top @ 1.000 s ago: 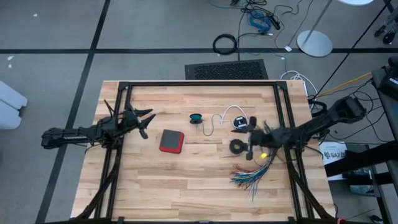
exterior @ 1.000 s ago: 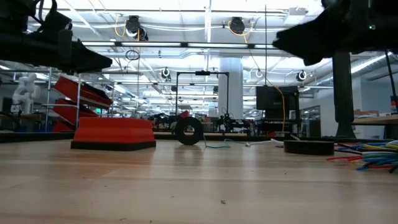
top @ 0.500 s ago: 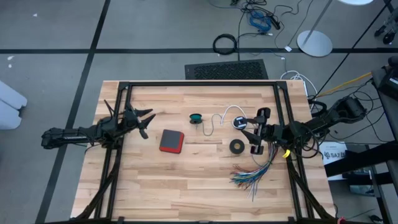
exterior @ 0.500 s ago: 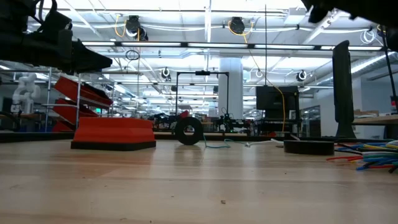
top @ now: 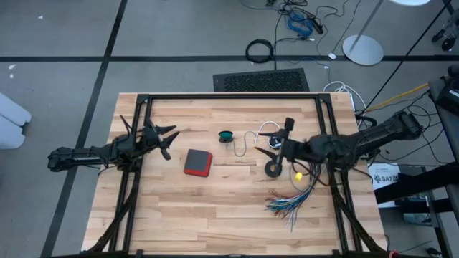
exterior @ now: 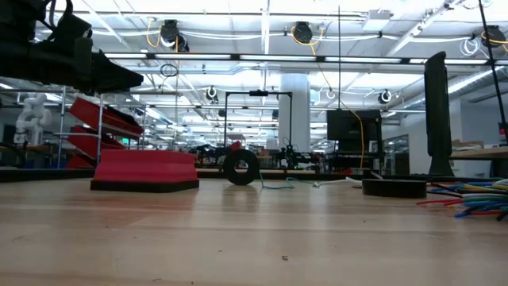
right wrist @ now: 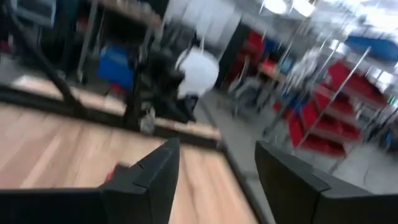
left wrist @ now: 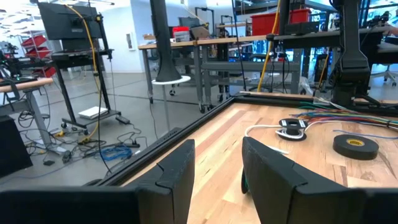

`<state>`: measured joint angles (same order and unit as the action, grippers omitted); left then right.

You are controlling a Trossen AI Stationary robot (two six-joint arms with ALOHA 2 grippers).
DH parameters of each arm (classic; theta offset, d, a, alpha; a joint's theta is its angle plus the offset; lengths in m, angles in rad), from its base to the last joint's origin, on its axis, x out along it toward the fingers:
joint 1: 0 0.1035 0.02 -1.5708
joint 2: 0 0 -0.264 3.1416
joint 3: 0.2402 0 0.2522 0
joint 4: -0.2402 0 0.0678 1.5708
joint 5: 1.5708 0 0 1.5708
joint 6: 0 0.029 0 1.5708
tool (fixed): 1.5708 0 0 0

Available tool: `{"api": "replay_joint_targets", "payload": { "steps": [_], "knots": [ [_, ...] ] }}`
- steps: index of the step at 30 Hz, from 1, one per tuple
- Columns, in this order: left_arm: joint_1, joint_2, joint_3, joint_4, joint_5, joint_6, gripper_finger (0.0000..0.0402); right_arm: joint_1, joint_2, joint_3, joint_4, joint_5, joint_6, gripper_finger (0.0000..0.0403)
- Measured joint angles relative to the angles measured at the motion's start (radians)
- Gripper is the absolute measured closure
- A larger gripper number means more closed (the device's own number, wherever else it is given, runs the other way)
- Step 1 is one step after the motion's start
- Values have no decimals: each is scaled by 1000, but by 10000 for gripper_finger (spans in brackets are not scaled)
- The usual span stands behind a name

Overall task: Coiling cords
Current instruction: Uncoil the green wire cable from the spool

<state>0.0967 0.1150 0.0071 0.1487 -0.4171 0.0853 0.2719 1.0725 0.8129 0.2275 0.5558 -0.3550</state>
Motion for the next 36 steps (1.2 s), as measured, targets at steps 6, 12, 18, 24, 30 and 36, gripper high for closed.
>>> {"api": "replay_joint_targets", "payload": {
  "steps": [6, 12, 18, 24, 30, 36],
  "knots": [
    [0, 0, 0, 10, 0, 0, 259, -36, 0, 222, -474, 3, 133, 206],
    [0, 0, 0, 77, 38, 0, 259, -65, -1, 352, -782, -5, 253, 206],
    [0, 0, 0, 106, 101, -2, 259, -92, -1, 387, -944, -31, 327, 206],
    [0, 0, 0, 105, 210, -2, 259, -136, 8, 387, -1081, -88, 394, 206],
    [0, 13, 0, 143, 217, -73, 259, -175, 27, 387, -1223, -86, 444, 206],
    [0, 85, 0, 163, 243, -115, 259, -199, 77, 370, -1241, -84, 444, 206]
  ]
}}
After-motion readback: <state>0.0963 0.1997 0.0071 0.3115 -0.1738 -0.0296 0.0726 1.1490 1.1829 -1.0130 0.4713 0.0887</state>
